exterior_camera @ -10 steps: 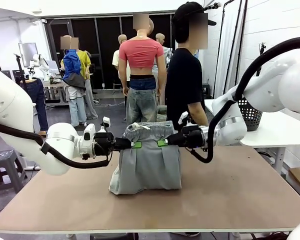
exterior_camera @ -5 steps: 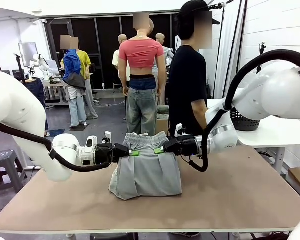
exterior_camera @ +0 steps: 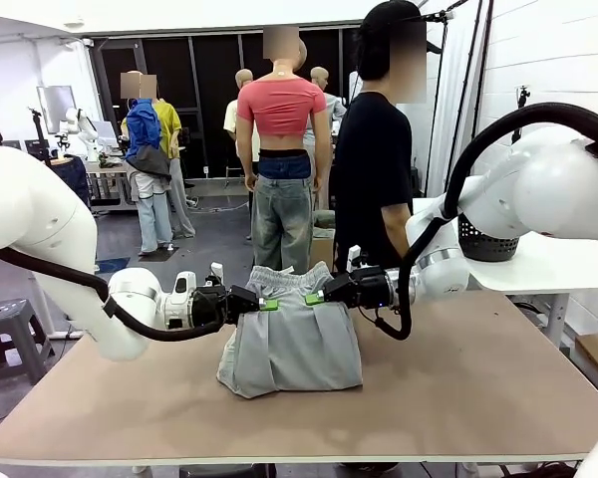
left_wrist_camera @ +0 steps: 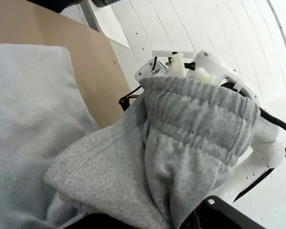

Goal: Fold the training pants.
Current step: Fold the Training pants in half.

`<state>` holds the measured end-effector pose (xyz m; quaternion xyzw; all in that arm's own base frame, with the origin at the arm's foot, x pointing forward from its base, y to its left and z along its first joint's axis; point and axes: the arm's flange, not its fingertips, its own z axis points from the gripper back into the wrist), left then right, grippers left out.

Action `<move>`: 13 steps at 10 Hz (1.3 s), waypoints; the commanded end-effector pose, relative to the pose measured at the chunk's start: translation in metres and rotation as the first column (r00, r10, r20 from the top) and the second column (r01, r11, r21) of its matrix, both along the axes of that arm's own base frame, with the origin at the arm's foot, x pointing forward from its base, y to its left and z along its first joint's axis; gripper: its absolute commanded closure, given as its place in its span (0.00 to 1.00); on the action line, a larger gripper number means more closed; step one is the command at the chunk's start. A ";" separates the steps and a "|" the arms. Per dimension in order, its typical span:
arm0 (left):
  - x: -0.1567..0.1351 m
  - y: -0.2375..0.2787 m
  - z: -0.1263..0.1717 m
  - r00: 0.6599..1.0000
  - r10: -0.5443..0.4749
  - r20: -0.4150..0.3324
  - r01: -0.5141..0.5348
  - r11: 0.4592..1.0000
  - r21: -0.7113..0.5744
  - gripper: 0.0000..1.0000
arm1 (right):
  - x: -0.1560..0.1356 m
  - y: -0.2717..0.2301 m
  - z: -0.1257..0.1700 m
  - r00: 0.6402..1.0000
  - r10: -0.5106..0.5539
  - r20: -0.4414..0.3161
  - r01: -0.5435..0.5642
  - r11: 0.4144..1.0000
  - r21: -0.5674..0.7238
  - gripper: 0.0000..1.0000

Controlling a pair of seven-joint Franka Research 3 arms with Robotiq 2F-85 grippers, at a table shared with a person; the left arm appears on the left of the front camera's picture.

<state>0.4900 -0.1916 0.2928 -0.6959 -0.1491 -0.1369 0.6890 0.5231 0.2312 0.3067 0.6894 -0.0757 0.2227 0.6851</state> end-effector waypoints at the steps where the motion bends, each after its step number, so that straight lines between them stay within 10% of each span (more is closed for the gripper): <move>1: 0.001 0.000 0.001 1.000 0.000 0.003 0.000 1.000 -0.001 1.00 | 0.001 0.000 0.001 1.000 0.000 0.003 0.000 1.000 0.001 1.00; 7: 0.043 0.003 -0.015 0.971 0.101 -0.215 -0.084 0.992 0.089 1.00 | 0.066 0.004 -0.017 0.981 -0.102 -0.164 0.093 0.994 -0.058 1.00; 13: 0.055 0.012 -0.021 0.961 0.140 -0.237 -0.116 0.987 0.112 1.00 | 0.090 0.009 -0.043 0.962 -0.143 -0.234 0.112 0.983 -0.142 1.00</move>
